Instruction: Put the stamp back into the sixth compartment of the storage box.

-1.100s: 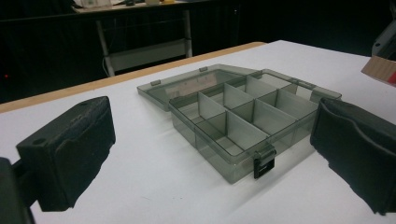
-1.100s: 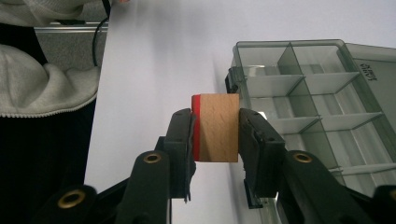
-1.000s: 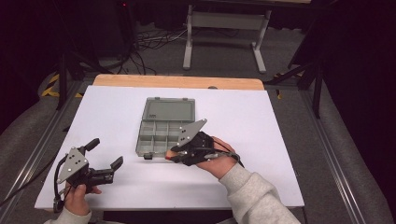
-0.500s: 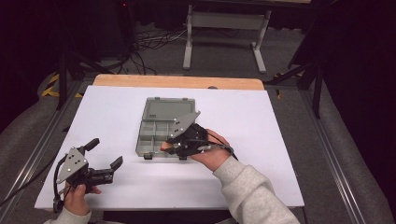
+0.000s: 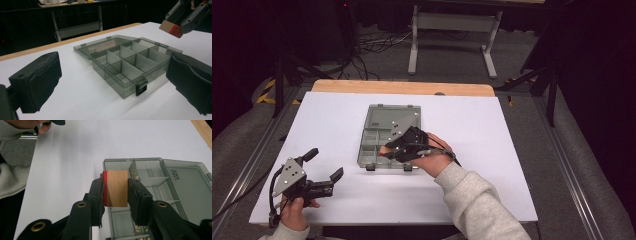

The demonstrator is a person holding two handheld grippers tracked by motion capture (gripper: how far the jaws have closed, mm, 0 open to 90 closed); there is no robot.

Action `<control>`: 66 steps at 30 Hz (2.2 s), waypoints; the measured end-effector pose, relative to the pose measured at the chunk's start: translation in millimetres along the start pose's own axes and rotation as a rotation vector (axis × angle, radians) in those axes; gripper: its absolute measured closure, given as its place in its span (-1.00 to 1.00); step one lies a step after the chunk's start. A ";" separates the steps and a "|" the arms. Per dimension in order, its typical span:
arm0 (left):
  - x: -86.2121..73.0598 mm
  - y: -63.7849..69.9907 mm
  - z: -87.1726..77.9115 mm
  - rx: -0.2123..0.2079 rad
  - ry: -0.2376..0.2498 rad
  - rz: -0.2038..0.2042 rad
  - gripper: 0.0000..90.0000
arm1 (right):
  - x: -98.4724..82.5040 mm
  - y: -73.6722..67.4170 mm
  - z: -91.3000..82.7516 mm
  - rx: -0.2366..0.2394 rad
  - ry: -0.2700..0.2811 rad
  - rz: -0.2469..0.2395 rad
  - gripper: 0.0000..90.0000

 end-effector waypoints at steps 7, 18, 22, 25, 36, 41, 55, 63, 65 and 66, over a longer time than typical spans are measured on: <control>0.2 -0.4 -0.2 -0.001 0.002 -0.003 -0.98 | 0.6 5.1 8.0 0.000 -0.003 0.000 0.47; 0.1 0.0 -0.1 -0.003 0.000 0.000 -0.98 | -3.7 14.8 18.4 -0.013 -0.012 0.010 0.47; 0.0 0.2 0.0 -0.005 -0.001 0.001 -0.98 | -5.3 17.1 21.3 -0.015 -0.014 0.012 0.47; 0.0 -0.1 0.0 -0.005 -0.001 0.000 -0.98 | -6.6 18.8 24.1 -0.017 -0.014 0.020 0.47; -0.2 -0.4 -0.1 -0.004 -0.003 0.000 -0.98 | -11.6 25.8 36.7 -0.017 -0.017 0.035 0.47; -0.2 -0.3 -0.1 -0.004 -0.003 0.000 -0.98 | -14.7 28.2 41.1 -0.016 -0.028 0.044 0.46; -0.3 -0.2 0.0 -0.005 -0.004 0.000 -0.98 | -21.6 29.2 52.4 0.011 -0.056 0.053 0.47; -0.3 -0.3 0.0 -0.006 -0.002 0.000 -0.98 | -25.4 28.2 59.4 0.027 -0.078 0.058 0.46; -0.3 -0.2 -0.1 -0.006 -0.004 0.001 -0.98 | -26.1 27.9 60.6 0.032 -0.081 0.058 0.47; -0.4 -0.1 0.0 -0.007 -0.005 0.002 -0.98 | -26.3 27.7 61.0 0.034 -0.082 0.057 0.46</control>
Point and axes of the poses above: each handheld gripper's, and its own axes: z roughly forward along the jaws, x roughly out of its top, y roughly to its right, the point moved 7 cm from there along z, roughly forward along the jaws, and after that the axes turned 12 degrees about -z, right-handed, at the moved point
